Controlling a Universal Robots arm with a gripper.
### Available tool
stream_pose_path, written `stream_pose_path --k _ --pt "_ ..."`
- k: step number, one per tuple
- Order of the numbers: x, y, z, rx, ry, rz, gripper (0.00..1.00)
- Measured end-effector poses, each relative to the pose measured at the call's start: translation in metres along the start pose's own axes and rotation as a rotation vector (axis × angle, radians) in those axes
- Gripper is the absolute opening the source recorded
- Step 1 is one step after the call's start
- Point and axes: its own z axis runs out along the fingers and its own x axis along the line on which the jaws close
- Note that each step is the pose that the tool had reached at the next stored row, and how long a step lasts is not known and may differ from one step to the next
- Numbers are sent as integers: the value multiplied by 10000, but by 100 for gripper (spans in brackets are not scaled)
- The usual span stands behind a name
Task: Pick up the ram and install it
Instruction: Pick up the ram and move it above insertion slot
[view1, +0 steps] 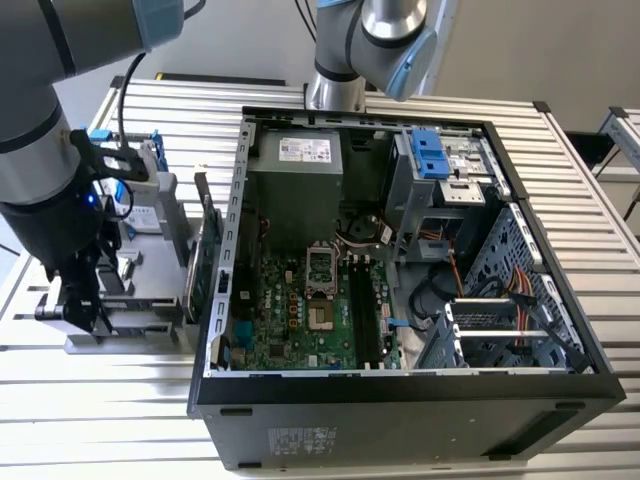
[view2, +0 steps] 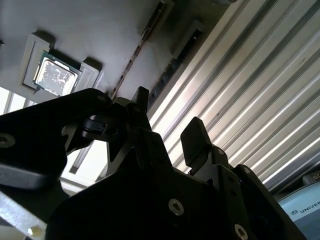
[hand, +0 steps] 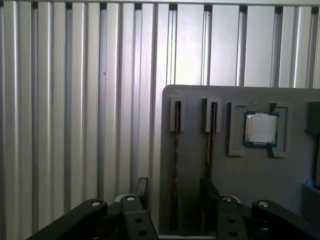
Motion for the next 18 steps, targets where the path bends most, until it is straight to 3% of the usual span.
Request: stream_pose_path --k 18 --pt "-15 -4 185 0 1 0 100"
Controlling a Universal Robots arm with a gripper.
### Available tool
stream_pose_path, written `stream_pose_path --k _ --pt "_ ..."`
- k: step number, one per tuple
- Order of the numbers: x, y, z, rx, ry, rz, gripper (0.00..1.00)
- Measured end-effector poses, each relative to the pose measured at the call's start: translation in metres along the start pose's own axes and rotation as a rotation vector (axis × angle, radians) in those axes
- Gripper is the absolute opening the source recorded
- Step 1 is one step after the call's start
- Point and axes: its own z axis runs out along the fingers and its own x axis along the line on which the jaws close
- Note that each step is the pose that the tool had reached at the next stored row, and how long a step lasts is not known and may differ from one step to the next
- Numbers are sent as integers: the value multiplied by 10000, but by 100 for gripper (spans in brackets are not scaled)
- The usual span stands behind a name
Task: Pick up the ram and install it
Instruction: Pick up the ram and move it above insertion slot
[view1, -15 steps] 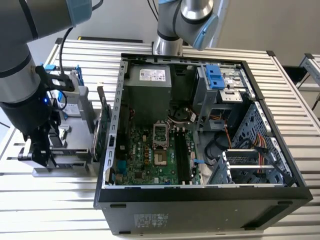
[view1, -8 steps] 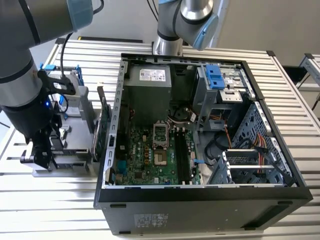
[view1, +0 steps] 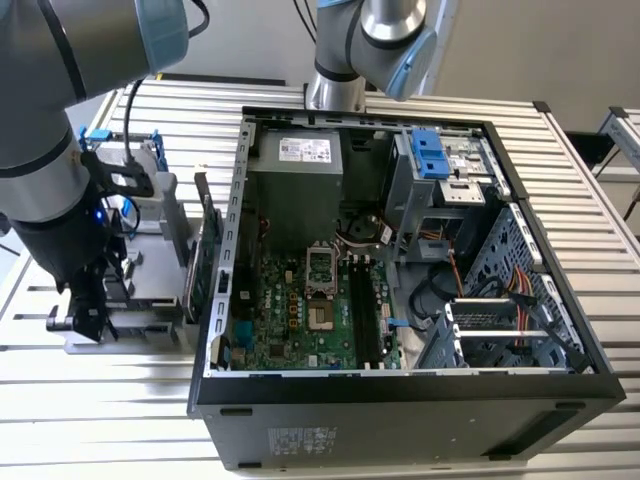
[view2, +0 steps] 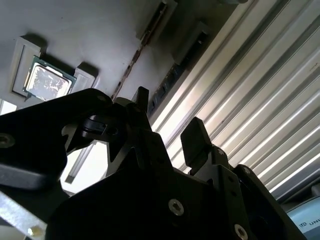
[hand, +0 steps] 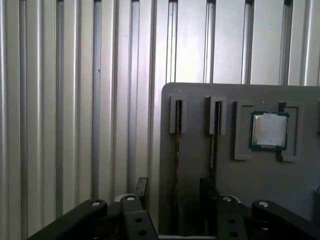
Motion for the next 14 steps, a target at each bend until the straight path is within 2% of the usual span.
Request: stream_pose_path --k 14 --pt "-11 -5 147 1 0 1 100"
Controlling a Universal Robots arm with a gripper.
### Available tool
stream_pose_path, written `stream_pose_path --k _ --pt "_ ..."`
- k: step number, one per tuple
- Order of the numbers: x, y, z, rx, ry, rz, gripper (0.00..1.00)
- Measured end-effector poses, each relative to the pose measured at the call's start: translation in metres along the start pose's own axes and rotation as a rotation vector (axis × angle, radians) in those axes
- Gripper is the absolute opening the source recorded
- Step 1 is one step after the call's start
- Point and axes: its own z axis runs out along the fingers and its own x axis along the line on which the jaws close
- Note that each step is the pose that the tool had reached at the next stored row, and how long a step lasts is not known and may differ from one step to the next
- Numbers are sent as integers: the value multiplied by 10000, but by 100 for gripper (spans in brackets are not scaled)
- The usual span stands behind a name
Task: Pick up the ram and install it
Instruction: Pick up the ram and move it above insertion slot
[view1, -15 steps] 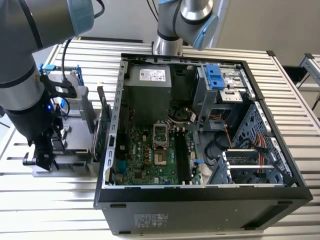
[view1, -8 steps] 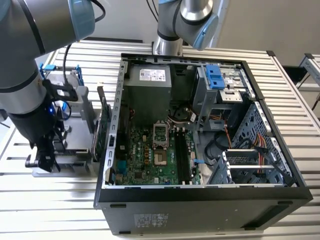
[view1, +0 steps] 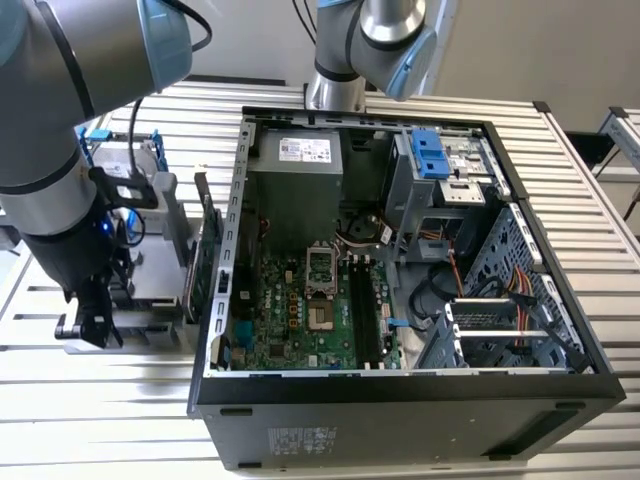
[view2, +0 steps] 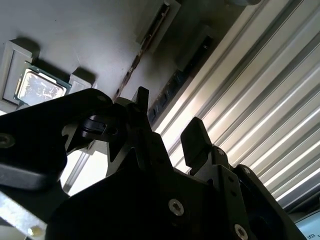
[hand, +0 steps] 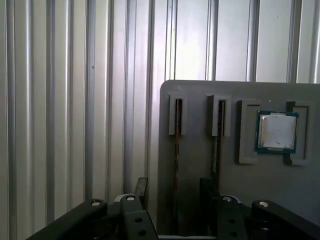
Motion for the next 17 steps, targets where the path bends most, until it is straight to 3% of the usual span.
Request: stream_pose_path --k 17 --pt "2 -2 144 -1 -10 0 100"
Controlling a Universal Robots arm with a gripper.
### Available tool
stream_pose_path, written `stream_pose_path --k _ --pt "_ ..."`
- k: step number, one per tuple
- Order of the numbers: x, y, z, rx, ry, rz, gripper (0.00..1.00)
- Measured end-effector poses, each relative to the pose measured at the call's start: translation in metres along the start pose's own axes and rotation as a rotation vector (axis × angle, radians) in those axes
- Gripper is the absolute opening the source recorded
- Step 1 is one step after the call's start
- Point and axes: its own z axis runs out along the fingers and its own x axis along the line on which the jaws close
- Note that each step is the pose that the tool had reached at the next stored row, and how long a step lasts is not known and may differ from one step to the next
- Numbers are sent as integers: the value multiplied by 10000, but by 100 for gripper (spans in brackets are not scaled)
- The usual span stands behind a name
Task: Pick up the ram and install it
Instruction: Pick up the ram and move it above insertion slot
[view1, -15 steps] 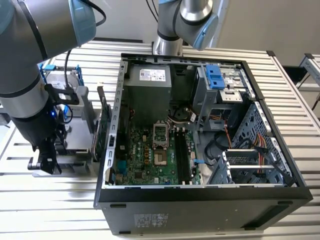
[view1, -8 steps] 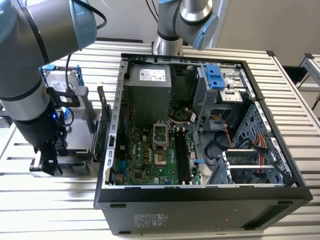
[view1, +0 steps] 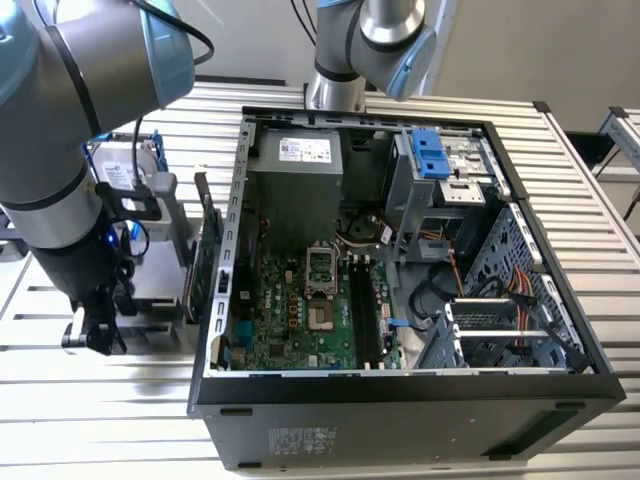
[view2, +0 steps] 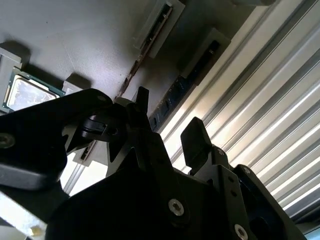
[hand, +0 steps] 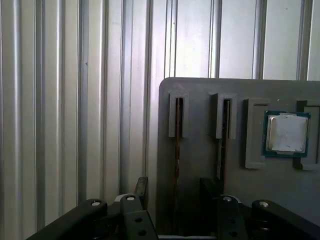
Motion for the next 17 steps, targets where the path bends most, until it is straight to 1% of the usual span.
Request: stream_pose_path --k 2,7,15,16,17 --pt "13 0 5 1 -22 3 100" --pt "46 0 10 1 -50 4 100" --pt "37 -1 21 1 -51 3 100" --pt "37 -1 25 2 -59 4 100" --pt "36 0 29 3 -95 4 100"
